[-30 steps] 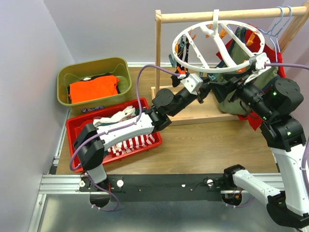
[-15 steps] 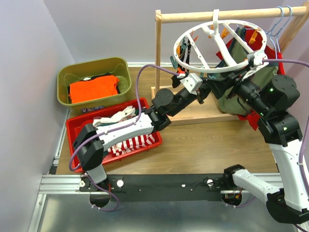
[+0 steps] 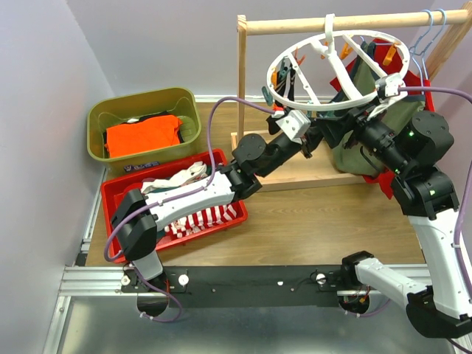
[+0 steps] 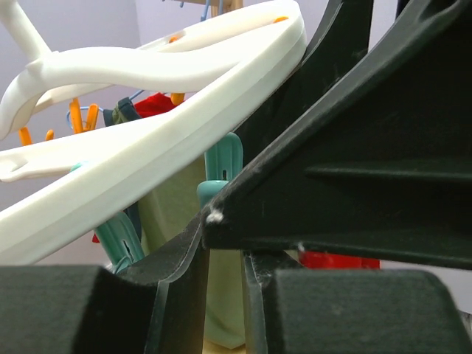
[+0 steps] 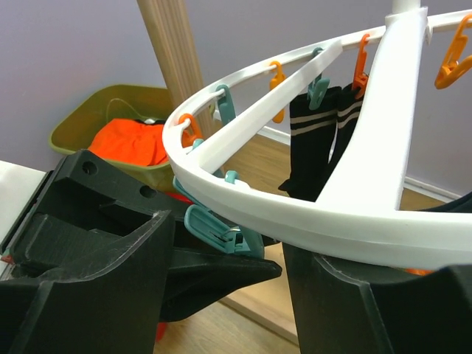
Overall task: Clip the socks to the hanger
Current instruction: Open the clamp at the hanger.
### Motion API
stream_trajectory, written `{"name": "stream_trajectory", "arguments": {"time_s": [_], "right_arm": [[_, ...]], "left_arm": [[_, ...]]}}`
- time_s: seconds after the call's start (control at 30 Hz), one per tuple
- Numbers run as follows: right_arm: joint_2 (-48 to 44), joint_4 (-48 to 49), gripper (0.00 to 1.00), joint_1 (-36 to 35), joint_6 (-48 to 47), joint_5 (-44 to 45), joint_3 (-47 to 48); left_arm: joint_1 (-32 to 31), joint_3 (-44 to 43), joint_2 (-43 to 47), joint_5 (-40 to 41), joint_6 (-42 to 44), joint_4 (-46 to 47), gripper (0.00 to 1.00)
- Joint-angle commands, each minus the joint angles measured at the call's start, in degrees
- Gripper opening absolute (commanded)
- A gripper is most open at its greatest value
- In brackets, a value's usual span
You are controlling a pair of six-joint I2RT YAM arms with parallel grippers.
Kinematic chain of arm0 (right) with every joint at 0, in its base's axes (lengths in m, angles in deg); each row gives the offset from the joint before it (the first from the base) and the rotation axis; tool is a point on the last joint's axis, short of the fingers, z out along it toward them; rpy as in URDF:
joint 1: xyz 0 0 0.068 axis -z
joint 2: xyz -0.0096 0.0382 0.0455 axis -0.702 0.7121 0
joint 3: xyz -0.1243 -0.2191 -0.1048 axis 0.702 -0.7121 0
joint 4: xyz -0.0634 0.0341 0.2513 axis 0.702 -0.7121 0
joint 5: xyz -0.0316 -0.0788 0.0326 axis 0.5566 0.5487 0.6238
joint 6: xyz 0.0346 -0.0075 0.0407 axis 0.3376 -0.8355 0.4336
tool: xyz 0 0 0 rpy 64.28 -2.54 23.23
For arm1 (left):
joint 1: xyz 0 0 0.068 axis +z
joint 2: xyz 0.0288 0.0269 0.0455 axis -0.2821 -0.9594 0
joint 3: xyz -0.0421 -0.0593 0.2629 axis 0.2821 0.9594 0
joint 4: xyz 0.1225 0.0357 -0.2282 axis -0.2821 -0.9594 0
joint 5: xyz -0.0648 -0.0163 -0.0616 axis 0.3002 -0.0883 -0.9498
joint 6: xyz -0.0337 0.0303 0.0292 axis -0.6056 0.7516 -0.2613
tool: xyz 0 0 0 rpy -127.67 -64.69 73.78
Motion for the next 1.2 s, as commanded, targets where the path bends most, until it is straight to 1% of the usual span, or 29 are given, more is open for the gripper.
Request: {"name": "stream_trajectory", "arguments": {"time_s": [0.0, 0.2, 0.23, 0.43, 0.5, 0.53, 0.67, 0.73, 0.77, 0.8, 0.87, 0.9, 0.97, 1.0, 1.07, 1.13, 1.17], "right_arm": [[1.18, 3.50, 0.67, -0.37, -0.22, -1.05, -0.21], [1.10, 3.15, 0.68, -0.46, -0.75, 0.44, -0.47], [1.10, 3.06, 0.68, -0.29, -0.84, 0.62, -0.47], [1.36, 3.06, 0.66, -0.37, -0.84, 1.76, -0.56], [1.36, 2.88, 0.63, -0.37, -0.92, 2.55, -0.65], [1.27, 2.80, 0.62, -0.37, -1.01, 2.91, -0.73], [0.92, 2.88, 0.51, -0.37, -1.01, 4.14, -1.44], [0.57, 3.06, 0.47, -0.29, -0.75, 4.14, -1.70], [0.31, 3.32, 0.43, -0.37, -0.66, 4.14, -1.88], [0.22, 3.50, 0.40, -0.37, -0.49, 4.14, -2.31], [-0.04, 3.85, 0.35, -0.29, -0.31, 4.23, -2.67], [-0.31, 3.94, 0.34, -0.37, 0.13, 4.31, -3.19], [-0.75, 4.98, 0.33, -0.37, 0.65, 4.58, -3.98], [-1.01, 5.51, 0.31, -0.29, 1.18, 4.75, -4.68], [-1.80, 6.83, 0.27, -0.37, 1.80, 5.11, -5.92], [-2.07, 7.19, 0.25, -0.37, 2.15, 5.11, -6.45], [-1.98, 7.45, 0.23, -0.37, 2.41, 4.93, -6.80]], "left_arm": [[-1.10, -2.48, 0.62, -0.61, -0.20, -3.59, 0.08], [-1.62, -3.98, 0.27, -0.25, 0.33, -6.14, 0.08], [-1.62, -4.24, 0.27, 1.40, 0.50, -6.58, 0.08], [-2.76, -5.65, -0.52, 3.52, 1.74, -9.92, 0.08], [-3.03, -5.73, -0.52, 4.23, 1.74, -10.54, 0.08], [-3.03, -5.73, -0.43, 4.40, 3.04, -10.63, 0.08], [-3.29, -5.65, 0.18, 5.72, 3.41, -11.68, 0.08], [-3.38, -5.38, 0.62, 5.81, 3.41, -12.12, 0.14], [-3.47, -5.03, 1.23, 5.81, 3.23, -12.30, 0.16], [-3.47, -4.68, 1.59, 5.55, 2.53, -12.39, 0.24], [-3.47, -3.46, 2.64, 5.37, 2.26, -12.74, 0.30], [-3.47, -2.93, 3.78, 5.37, 1.22, -12.91, 0.35], [-3.38, -1.26, 5.53, 5.55, 0.16, -13.18, 0.38], [-3.47, -0.64, 6.33, 5.55, -0.19, -13.44, 0.44], [-3.38, 1.28, 7.74, 5.72, -1.34, -14.49, 0.49], [-3.47, 2.70, 10.11, 5.99, -3.08, -16.24, 0.57], [-3.47, 4.01, 10.99, 6.34, -3.62, -16.95, 0.58]]}}
